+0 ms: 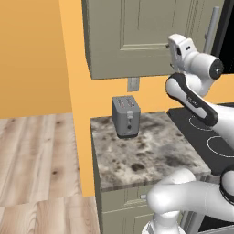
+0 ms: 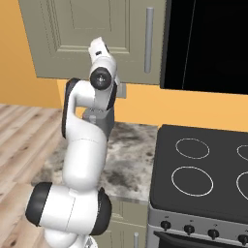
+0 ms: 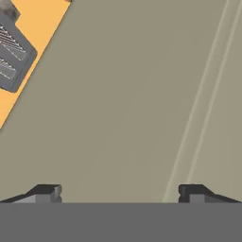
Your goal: Pick the kiwi from the counter and place it in the cabinet. Then close the cabinet.
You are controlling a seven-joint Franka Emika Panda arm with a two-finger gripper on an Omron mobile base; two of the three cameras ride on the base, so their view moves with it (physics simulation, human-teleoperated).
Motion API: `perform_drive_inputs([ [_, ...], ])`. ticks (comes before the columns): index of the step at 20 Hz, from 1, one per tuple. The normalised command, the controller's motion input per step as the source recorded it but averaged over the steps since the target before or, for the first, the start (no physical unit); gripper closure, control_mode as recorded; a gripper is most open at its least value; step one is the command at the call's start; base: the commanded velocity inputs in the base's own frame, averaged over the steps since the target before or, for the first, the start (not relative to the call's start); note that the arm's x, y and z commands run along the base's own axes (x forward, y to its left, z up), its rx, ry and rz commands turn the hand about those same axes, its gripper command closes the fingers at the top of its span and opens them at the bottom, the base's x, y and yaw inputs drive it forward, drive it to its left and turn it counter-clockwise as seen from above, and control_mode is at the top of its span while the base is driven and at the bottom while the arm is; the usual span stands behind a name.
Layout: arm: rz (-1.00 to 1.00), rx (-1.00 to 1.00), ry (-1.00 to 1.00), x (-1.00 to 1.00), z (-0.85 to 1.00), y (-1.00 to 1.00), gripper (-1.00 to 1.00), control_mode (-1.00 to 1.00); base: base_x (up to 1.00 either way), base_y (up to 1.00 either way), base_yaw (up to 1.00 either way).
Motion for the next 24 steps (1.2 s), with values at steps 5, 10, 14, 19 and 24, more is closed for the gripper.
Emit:
perform_drive_inputs([
  [5,0.00,-0.05,0.12,-0.13,0.18,0.00,-1.00,-1.00,0.00,0.00,0.00],
  [10,0.00,-0.06,0.01,-0.30,0.17,-0.03,-1.00,-1.00,0.00,0.00,0.00],
  [14,0.00,-0.05,0.00,-0.52,0.15,-0.06,-1.00,-1.00,0.00,0.00,0.00],
  [19,0.00,-0.05,0.00,-0.62,0.04,-0.04,-1.00,-1.00,0.00,0.00,0.00],
  [24,0.00,-0.05,0.01,-0.70,0.12,-0.04,-1.00,-1.00,0.00,0.00,0.00],
])
